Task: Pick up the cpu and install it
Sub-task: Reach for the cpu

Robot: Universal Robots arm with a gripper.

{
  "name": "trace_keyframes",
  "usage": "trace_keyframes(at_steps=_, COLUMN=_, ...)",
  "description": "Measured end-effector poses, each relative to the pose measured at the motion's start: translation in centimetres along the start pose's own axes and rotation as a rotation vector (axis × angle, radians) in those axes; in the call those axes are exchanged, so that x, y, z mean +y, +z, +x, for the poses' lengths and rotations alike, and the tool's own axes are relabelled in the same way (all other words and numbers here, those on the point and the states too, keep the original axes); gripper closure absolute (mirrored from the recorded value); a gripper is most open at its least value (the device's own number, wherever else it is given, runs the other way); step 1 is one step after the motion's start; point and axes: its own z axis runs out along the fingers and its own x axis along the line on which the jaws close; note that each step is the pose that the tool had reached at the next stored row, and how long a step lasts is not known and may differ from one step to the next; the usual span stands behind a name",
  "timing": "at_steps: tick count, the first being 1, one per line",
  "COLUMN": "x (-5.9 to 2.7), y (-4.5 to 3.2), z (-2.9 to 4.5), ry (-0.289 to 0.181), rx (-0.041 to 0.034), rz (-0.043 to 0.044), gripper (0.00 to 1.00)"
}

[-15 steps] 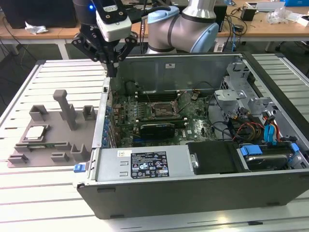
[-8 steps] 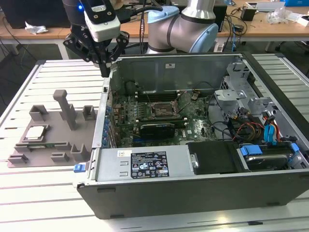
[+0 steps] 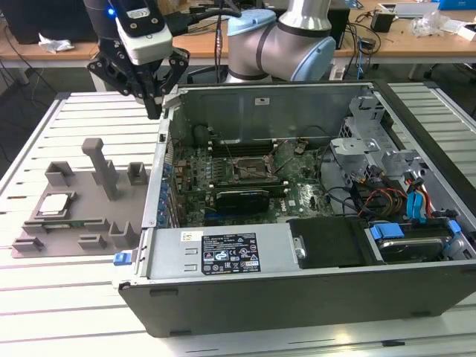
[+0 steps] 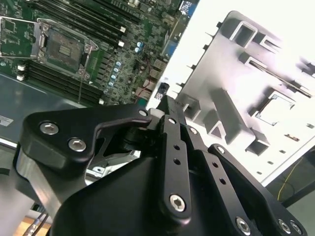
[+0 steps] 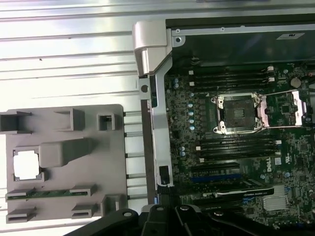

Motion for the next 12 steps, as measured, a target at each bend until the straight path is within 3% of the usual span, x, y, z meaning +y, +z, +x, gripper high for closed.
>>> trace_keyframes(at_steps=4, x=-0.07, y=0.28, z=0.78, ry=0.0, rx=-0.0017, rz=0.0, gripper=0.89)
trace_keyframes(at_steps=12, x=-0.21, y=0.94, z=3.17, ry=0.0, rx=-0.0055, rz=-0.0003, gripper=0.89)
